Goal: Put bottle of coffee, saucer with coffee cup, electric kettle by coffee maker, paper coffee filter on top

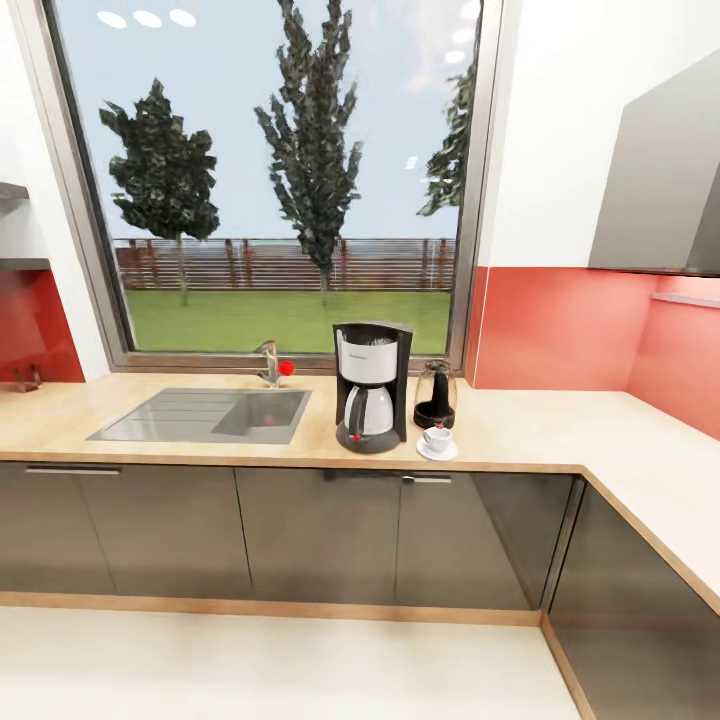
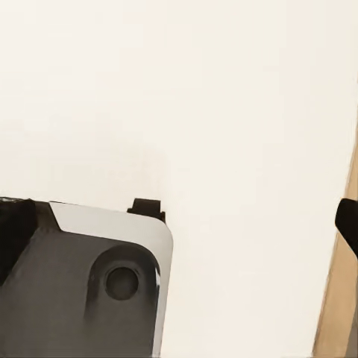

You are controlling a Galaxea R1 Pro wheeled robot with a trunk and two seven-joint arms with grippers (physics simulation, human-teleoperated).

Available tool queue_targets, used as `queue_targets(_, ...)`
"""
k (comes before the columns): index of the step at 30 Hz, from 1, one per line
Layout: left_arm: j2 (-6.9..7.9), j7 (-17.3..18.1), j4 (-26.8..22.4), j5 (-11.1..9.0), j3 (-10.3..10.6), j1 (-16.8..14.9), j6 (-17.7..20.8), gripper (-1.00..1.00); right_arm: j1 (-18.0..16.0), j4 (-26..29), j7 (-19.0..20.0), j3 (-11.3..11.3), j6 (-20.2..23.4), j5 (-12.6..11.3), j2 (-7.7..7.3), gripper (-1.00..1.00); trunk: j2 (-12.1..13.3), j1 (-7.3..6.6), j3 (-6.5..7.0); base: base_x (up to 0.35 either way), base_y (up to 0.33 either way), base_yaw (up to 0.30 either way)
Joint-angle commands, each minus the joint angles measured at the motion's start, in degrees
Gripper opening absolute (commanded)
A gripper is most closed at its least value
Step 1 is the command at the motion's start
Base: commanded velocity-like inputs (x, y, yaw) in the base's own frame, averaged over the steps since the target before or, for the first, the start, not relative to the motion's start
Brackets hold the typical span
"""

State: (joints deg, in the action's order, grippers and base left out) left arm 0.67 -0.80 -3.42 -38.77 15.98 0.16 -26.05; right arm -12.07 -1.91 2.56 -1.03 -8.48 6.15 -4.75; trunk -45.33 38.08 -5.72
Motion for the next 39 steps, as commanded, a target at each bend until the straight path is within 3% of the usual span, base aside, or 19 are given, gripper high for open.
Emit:
queue_targets(1, 0.03, -0.08, -0.1, -0.56, 0.48, 0.02, 0.05, 1.0, -0.08, -0.2, 0.01, -0.04, -0.68, 0.12, 0.08, 1.0, -0.07, 0.01, -0.08, 0.0, 0.0, 0.0)
queue_targets(9, 0.09, -0.16, -0.1, -0.94, 0.18, 0.02, 0.67, 1.0, -0.07, -0.2, -0.12, 0.06, -3.25, -2.38, 2.25, 1.0, 1.14, -0.65, 0.46, 0.0, 0.0, 0.0)
queue_targets(10, 0.02, -0.58, -0.1, -0.47, 0.34, 0.02, 2.82, 1.0, -0.09, -0.2, -0.07, 0.06, -3.91, -3.42, 2.47, 1.0, 1.54, -0.87, 0.64, 0.0, 0.0, 0.0)
queue_targets(28, 0.94, -0.46, -0.1, -1.39, 0.06, 0.02, 2.69, 1.0, -0.15, -0.2, 0.08, 0.13, -3.82, -3.45, 2.61, 1.0, 8.76, -4.82, 3.87, 0.0, 0.0, 0.0)
queue_targets(39, 1.03, -0.44, -0.13, -3.94, 0.01, 0.02, 2.68, 1.0, -0.14, -0.2, -0.19, 0.15, -3.42, -3.43, 2.6, 1.0, 13.17, -7.24, 5.84, 0.0, 0.0, 0.0)
